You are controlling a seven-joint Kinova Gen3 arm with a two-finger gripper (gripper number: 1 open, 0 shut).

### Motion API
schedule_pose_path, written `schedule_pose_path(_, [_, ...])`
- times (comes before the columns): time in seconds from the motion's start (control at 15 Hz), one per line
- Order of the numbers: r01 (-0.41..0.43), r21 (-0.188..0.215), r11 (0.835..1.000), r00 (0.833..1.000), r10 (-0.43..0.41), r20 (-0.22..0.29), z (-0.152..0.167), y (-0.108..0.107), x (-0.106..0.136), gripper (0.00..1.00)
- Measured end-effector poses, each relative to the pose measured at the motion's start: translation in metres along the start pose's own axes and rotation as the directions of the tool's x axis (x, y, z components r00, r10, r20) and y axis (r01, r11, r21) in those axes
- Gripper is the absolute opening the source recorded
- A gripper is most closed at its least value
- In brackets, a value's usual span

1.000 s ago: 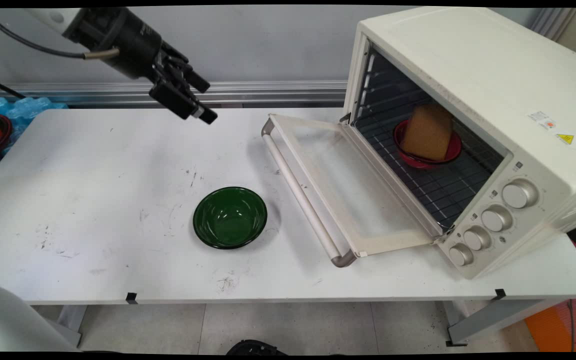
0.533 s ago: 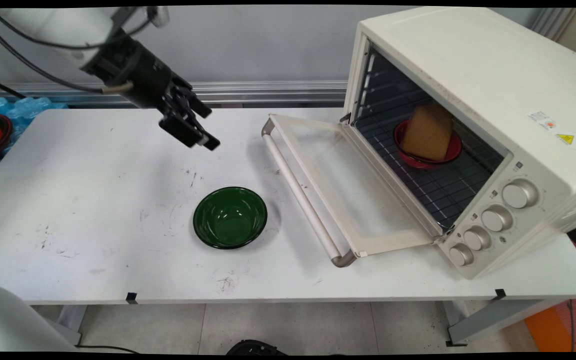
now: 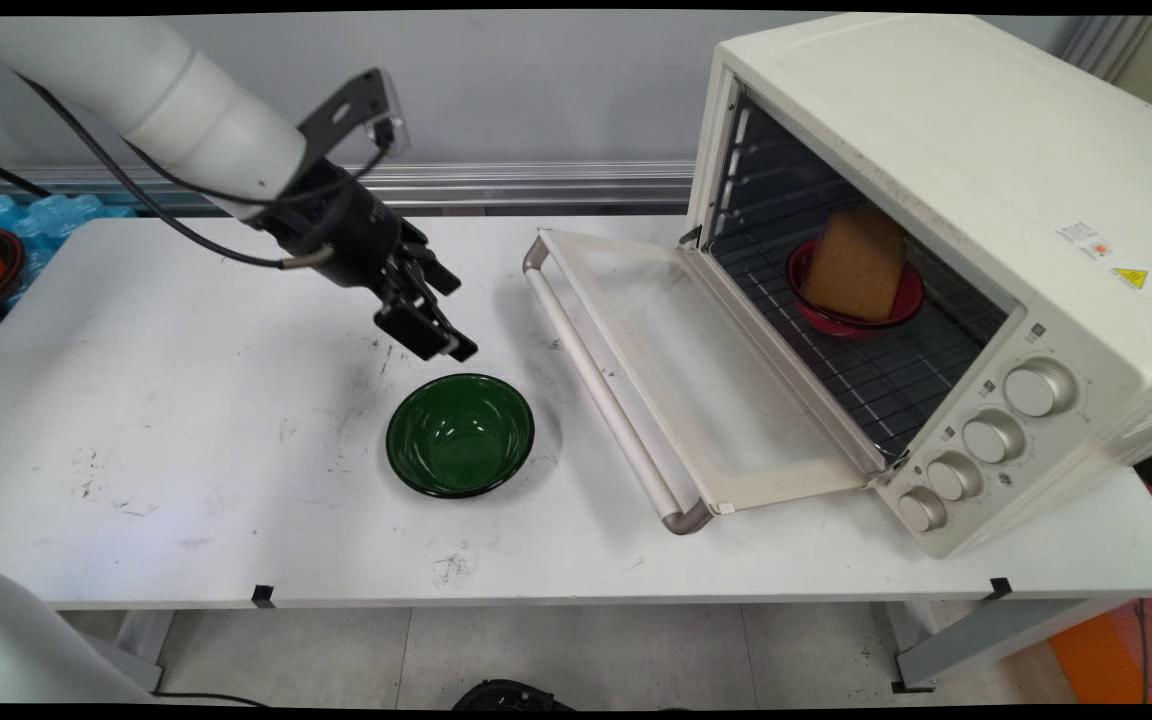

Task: Close the oven

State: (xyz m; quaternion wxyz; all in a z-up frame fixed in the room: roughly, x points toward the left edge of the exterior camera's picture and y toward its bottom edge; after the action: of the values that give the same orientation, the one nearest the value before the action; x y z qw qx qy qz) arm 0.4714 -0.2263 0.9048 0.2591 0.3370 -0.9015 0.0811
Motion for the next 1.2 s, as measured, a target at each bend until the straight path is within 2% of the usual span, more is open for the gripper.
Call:
schedule_pose_path(0.53, [-0.021,-0.002,1.000,1.000,0.021,0.007,0.060,0.009,0.005,1.00])
schedule_pose_path(1.2, [-0.053,0.016,0.998,0.999,0.053,-0.005,0.122,0.005,0.018,1.00])
